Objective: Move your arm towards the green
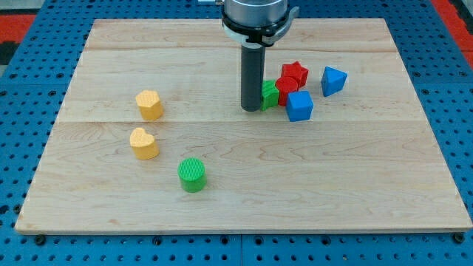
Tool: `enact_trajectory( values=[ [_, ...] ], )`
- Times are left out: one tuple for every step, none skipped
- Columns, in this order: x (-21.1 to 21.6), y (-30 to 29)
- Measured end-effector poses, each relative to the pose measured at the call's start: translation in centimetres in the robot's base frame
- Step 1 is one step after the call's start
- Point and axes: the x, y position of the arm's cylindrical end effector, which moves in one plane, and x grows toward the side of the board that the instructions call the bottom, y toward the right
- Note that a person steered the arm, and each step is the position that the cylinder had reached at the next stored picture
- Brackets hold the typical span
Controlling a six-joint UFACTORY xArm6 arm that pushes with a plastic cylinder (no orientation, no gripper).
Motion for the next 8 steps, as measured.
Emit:
enact_trajectory(
  values=[
    [-1.0,-1.2],
    [-1.7,-1.2],
    [1.6,-1.9],
    [4.7,-0.5],
    [2.4,2.1],
    [-1.0,1.5],
    [-0.6,-1.5],
    [7.0,-3.6]
  ],
)
